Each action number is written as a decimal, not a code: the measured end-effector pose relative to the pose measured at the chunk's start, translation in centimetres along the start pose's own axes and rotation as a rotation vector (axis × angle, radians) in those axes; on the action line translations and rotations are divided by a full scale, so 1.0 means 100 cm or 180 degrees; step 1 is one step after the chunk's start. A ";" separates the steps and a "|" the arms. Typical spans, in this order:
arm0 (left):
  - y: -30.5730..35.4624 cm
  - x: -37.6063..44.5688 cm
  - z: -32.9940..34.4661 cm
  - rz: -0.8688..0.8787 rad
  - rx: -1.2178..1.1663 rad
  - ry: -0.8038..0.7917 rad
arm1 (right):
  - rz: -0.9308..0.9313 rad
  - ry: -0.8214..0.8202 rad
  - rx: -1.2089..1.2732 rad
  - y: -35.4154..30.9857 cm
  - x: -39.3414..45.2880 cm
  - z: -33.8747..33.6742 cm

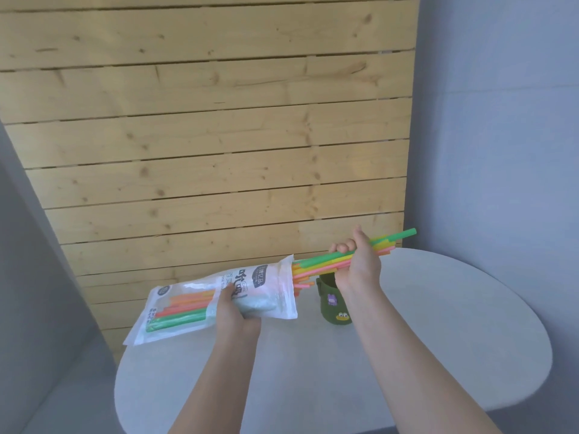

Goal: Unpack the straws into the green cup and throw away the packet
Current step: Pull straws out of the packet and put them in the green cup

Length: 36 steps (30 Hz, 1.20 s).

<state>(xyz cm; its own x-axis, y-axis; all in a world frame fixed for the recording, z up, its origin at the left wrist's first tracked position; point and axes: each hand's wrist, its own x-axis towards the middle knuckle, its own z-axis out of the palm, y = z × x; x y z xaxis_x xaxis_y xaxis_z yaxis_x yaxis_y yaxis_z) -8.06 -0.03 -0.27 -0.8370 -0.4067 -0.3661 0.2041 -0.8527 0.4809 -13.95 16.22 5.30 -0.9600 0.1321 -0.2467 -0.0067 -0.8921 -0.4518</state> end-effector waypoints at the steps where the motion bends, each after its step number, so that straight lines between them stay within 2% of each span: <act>1: 0.000 0.003 -0.001 0.0017 -0.0002 0.0030 | -0.0062 0.0084 -0.0056 -0.002 0.003 -0.001; 7: -0.001 0.020 -0.004 0.0048 -0.0104 0.0157 | -0.0584 0.0258 -0.0110 -0.028 0.018 -0.005; 16: 0.002 0.012 -0.002 0.0012 -0.0230 0.0209 | -0.0882 0.0459 -0.0005 -0.068 0.020 -0.016; 36: -0.014 0.006 0.002 0.0006 0.0001 0.0285 | -0.1179 0.0986 0.0280 -0.119 0.024 -0.043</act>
<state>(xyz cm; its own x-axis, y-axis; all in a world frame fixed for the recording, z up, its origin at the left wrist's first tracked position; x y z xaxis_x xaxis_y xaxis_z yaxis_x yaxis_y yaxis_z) -8.98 0.93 -1.00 -0.7879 -0.4360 -0.4349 0.2053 -0.8518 0.4820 -14.95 29.02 6.36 -0.7603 0.5578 -0.3327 -0.3683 -0.7922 -0.4865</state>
